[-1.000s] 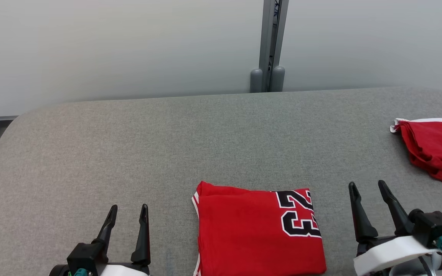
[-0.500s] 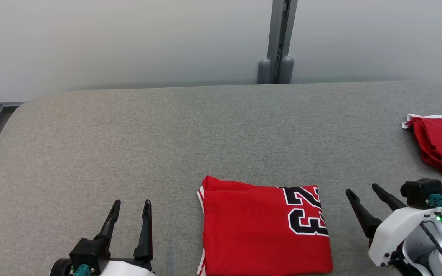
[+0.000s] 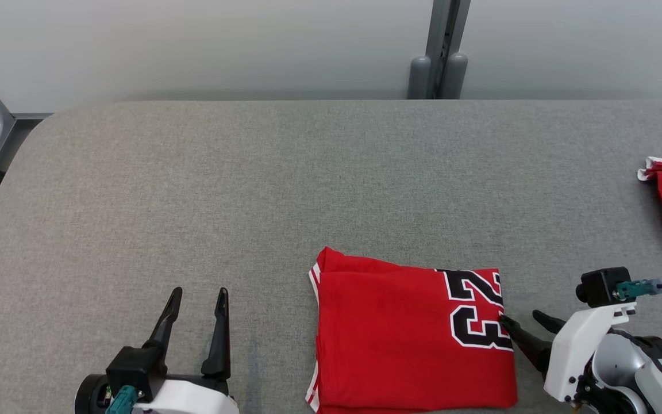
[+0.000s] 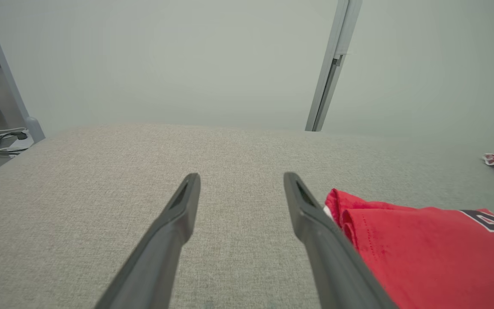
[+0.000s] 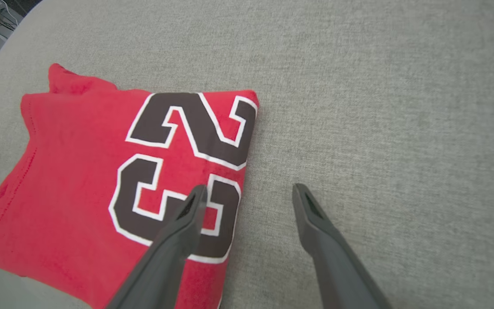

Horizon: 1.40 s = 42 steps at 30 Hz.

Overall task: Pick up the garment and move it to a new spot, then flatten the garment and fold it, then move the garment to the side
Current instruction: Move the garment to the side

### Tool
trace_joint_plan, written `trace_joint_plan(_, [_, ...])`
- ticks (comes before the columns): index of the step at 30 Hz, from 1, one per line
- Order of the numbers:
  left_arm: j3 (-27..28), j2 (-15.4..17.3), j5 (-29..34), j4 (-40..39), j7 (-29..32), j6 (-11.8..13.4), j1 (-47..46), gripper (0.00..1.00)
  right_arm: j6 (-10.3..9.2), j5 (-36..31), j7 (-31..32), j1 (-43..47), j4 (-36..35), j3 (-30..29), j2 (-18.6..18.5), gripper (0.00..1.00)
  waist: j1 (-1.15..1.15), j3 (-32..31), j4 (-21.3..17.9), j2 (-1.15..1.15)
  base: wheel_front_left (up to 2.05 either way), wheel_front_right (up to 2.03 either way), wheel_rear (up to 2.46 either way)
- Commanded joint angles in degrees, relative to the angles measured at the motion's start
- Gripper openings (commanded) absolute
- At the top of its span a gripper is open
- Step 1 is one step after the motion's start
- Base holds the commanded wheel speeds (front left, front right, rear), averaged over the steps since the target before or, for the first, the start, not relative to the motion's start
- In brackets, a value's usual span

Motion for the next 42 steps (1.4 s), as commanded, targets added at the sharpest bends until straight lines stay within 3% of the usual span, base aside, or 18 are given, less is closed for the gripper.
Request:
trace_joint_plan(1, [0.31,0.13,0.49,0.03,-0.26,-0.31,-1.25,1.00,0.01,0.49,0.33,-0.68,0.47,0.33,-0.42,1.00,0.00,0.41,0.26,0.00,0.00,0.00,0.00])
trace_joint_plan(12, [0.54,-0.20,1.76,0.83,-0.26,-1.17,-1.85,1.00,0.02,8.20,1.76,-5.59,7.37,8.76,-0.95,1.00,0.00,1.46,1.55,0.00,0.00,0.00,0.00])
trace_joint_plan(13, [0.57,-0.26,1.87,0.90,-0.25,-1.28,-1.77,1.00,0.02,8.80,1.55,-5.88,7.59,9.47,-1.05,0.93,0.00,1.40,1.62,0.00,0.00,0.00,0.00])
trace_joint_plan(14, [0.62,-0.32,1.94,0.94,-0.26,-1.36,-1.66,1.00,0.02,9.28,1.07,-6.21,7.74,10.03,-1.17,0.61,0.00,1.34,1.65,0.00,0.00,0.00,0.00])
trace_joint_plan(15, [0.67,-0.35,2.02,0.96,-0.26,-1.39,-1.57,1.00,0.02,9.50,0.39,-6.61,7.82,10.66,-1.37,0.42,0.00,1.31,1.64,0.00,0.00,0.00,0.00])
trace_joint_plan(17, [0.77,-0.44,2.13,1.01,-0.26,-1.42,-1.42,1.00,0.01,9.33,-1.15,-7.53,8.26,11.61,-2.09,0.28,0.00,1.20,1.56,0.00,0.00,0.00,0.00])
trace_joint_plan(18, [0.81,-0.48,2.19,1.06,-0.26,-1.49,-1.37,1.00,0.01,9.15,-2.07,-7.96,8.57,12.13,-2.38,0.00,0.00,1.14,1.48,0.00,0.00,0.00,0.00])
trace_joint_plan(30, [0.58,-0.87,2.93,0.65,-0.25,-2.48,-0.54,1.00,0.01,9.95,-7.42,-12.82,11.47,14.93,-7.01,0.00,0.00,0.53,-3.07,0.00,0.00,0.00,0.00])
trace_joint_plan(42, [-0.41,-1.37,3.93,0.38,-0.26,-3.09,-1.77,1.00,0.01,8.70,-7.85,-16.14,10.61,12.54,-11.14,0.00,0.00,2.04,-14.81,0.00,0.00,0.00,0.00])
